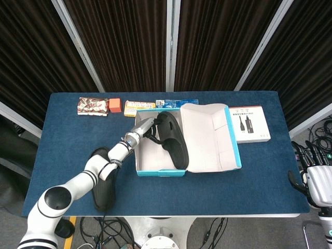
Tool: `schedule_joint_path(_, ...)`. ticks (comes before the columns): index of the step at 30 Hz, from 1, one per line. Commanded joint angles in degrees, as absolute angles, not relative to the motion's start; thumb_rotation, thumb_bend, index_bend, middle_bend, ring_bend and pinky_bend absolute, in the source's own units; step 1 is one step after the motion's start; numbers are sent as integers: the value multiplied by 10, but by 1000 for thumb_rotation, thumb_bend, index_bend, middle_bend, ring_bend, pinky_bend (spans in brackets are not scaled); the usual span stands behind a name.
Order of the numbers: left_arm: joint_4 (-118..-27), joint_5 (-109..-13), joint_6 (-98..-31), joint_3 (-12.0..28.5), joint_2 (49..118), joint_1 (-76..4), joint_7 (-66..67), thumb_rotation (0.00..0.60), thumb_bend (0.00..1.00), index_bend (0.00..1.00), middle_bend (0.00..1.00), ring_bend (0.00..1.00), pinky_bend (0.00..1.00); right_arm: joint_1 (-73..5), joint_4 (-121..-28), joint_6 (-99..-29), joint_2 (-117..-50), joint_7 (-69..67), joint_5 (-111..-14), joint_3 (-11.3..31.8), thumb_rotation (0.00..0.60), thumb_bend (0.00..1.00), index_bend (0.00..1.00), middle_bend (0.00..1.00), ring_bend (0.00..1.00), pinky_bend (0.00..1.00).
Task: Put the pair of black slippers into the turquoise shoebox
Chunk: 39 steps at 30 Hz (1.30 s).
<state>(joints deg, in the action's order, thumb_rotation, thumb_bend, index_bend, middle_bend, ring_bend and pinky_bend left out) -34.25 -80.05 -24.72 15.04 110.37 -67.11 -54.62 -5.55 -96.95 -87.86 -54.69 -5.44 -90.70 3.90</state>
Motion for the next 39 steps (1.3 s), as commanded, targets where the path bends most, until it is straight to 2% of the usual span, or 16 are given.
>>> schedule_joint_path(1, -341, -798, -254, 147, 1107, -675, -524, 600, 36, 286, 324, 539, 574, -55, -969, -879, -547, -55, -907, 39, 600, 334, 0, 161, 20, 104)
schedule_joint_path(4, -341, -793, -253, 147, 1106, -678, -498, 600, 36, 221, 238, 474, 533, -54, -968, -880, -547, -57, -907, 39, 600, 333, 0, 162, 20, 106)
schedule_joint_path(10, -351, -782, -256, 146, 1100, -681, -441, 600, 37, 136, 139, 387, 470, -53, -965, -882, -547, -61, -908, 39, 600, 334, 0, 162, 20, 110)
schedule_joint_path(15, -365, -770, -253, 146, 1093, -681, -398, 600, 0, 58, 30, 308, 390, -53, -963, -881, -547, -63, -909, 39, 600, 334, 0, 163, 20, 111)
schedule_joint_path(20, -385, -755, -275, 154, 1085, -672, -366, 600, 0, 36, 12, 259, 384, -52, -962, -883, -546, -65, -910, 39, 600, 334, 0, 163, 20, 112)
schedule_joint_path(23, -403, -751, -289, 155, 1075, -667, -341, 600, 0, 35, 1, 161, 376, -52, -961, -884, -547, -66, -911, 39, 600, 334, 0, 163, 20, 112)
schedule_joint_path(26, -427, -743, -295, 158, 1062, -662, -318, 600, 0, 24, 0, 27, 325, -52, -961, -884, -547, -67, -913, 39, 600, 334, 0, 162, 20, 114)
schedule_joint_path(27, -436, -740, -300, 159, 1058, -659, -311, 600, 0, 23, 0, 12, 310, -52, -960, -884, -547, -67, -914, 39, 600, 335, 0, 163, 20, 115)
schedule_joint_path(32, -507, -729, -334, 169, 1016, -639, -285, 600, 0, 22, 0, 0, 224, -52, -958, -887, -548, -69, -916, 39, 600, 335, 0, 163, 19, 115)
schedule_joint_path(39, -649, -727, -402, 179, 917, -592, -248, 600, 0, 23, 0, 0, 219, -55, -954, -885, -551, -75, -919, 40, 600, 334, 0, 162, 20, 116)
